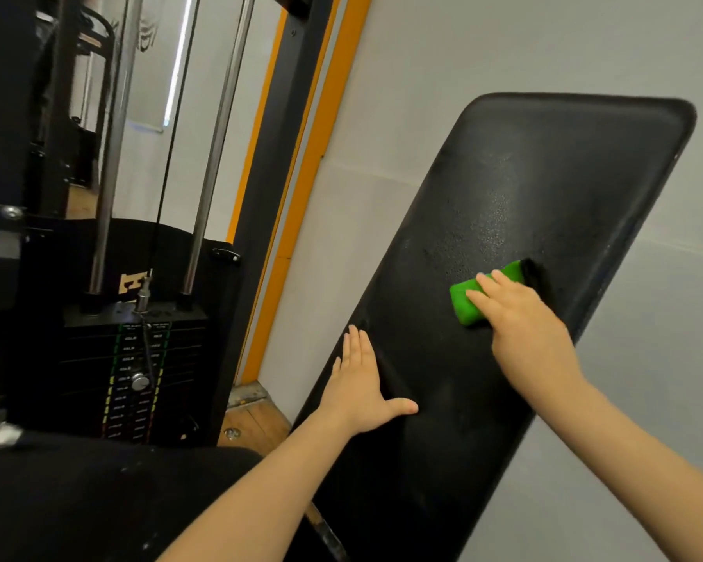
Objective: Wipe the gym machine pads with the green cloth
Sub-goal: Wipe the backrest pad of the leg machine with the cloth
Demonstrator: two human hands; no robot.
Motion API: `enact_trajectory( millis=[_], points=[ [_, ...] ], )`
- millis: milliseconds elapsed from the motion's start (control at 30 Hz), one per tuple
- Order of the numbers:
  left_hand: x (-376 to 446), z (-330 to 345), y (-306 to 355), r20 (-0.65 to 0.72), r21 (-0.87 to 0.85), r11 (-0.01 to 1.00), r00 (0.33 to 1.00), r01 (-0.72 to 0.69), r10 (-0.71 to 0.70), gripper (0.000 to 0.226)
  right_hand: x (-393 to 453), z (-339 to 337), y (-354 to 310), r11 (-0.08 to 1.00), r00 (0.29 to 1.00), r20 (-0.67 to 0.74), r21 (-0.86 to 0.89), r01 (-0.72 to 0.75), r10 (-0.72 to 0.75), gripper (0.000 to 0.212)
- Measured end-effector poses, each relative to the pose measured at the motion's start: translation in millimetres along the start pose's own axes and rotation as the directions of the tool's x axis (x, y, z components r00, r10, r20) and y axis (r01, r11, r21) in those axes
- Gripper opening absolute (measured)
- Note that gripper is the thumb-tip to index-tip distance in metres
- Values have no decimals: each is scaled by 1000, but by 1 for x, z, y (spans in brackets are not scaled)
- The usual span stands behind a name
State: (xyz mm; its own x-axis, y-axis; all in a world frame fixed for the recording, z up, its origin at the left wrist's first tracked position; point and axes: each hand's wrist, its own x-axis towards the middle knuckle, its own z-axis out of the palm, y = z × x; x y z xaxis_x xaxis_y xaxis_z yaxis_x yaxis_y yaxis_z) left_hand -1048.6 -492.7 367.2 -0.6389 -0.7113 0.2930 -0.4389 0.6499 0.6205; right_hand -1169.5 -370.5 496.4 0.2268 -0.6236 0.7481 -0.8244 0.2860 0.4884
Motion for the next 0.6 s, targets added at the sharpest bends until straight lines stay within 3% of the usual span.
enact_trajectory(
  millis=[100,167,233,300,467,533,600],
  points=[
    [-2,0,0,1,22,1000,1000,2,-2,128,-47,14,-22,1000,998,53,-6,24,-24,54],
    [-3,-1,1,2,33,999,1000,11,-11,128,-83,18,-37,992,987,98,31,124,-126,55],
    [-4,-2,2,-1,39,999,1000,15,-15,128,-88,11,-33,979,971,127,54,195,-201,43],
    [-4,-2,4,-4,36,999,1000,18,-18,128,-72,5,-14,982,976,117,60,179,-185,49],
    [-5,-2,7,-25,43,999,1000,18,-17,125,-45,-8,15,1000,1000,0,21,-18,18,52],
    [-10,1,10,-22,30,1000,1000,2,-1,121,-66,-5,-2,1000,1000,3,23,-11,11,51],
    [-18,3,8,15,24,999,999,-30,30,121,-98,-4,-24,994,996,22,70,85,-87,52]
  ],
)
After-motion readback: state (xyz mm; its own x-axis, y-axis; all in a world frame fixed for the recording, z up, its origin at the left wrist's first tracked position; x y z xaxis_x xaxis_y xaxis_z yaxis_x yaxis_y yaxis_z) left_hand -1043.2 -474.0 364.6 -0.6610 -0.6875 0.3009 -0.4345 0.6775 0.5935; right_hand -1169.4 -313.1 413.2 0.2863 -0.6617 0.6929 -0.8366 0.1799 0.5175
